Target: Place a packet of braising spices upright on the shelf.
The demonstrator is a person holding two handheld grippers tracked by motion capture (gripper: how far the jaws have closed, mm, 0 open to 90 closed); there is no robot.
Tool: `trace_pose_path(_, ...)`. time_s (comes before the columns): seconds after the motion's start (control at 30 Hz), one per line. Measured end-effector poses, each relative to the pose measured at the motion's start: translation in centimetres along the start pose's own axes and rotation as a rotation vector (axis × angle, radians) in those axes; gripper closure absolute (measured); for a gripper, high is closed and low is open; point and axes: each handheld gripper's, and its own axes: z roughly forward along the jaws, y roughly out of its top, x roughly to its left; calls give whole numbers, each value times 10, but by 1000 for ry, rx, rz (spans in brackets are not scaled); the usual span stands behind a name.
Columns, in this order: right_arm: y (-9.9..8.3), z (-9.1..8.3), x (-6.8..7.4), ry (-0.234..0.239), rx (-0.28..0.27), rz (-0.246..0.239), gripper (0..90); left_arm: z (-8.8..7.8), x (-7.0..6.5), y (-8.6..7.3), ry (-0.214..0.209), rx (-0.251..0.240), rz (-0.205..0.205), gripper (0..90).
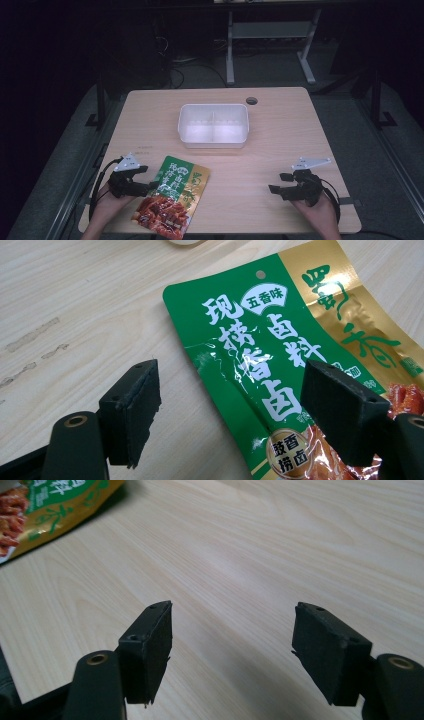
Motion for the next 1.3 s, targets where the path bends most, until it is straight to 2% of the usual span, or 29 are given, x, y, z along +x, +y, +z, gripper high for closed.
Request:
trace_pose_path(0.07,3,2,2,42,-17,13,303,0,-1,0,1,1,3,239)
trace_pose_path(0.1,5,2,4,61,-28,3,303,0,-1,1,2,1,5,239)
trace_pose_path(0.23,15,8,13,90,-31,-30,298,-1,-2,1,3,0,8,241)
trace_pose_path(0.57,49,27,31,143,9,-94,291,-2,-5,2,-7,-3,15,273)
trace_pose_path(0.6,58,33,36,152,15,-111,293,-2,-6,3,-11,-4,18,273)
trace_pose_path(0.83,88,57,49,176,71,-157,293,-1,-7,3,-32,-9,10,280)
trace_pose_path(0.93,100,68,54,192,82,-169,294,-1,-6,2,-48,-10,7,323)
trace_pose_path(1.3,136,108,78,237,169,-222,297,2,-13,4,-90,21,60,423)
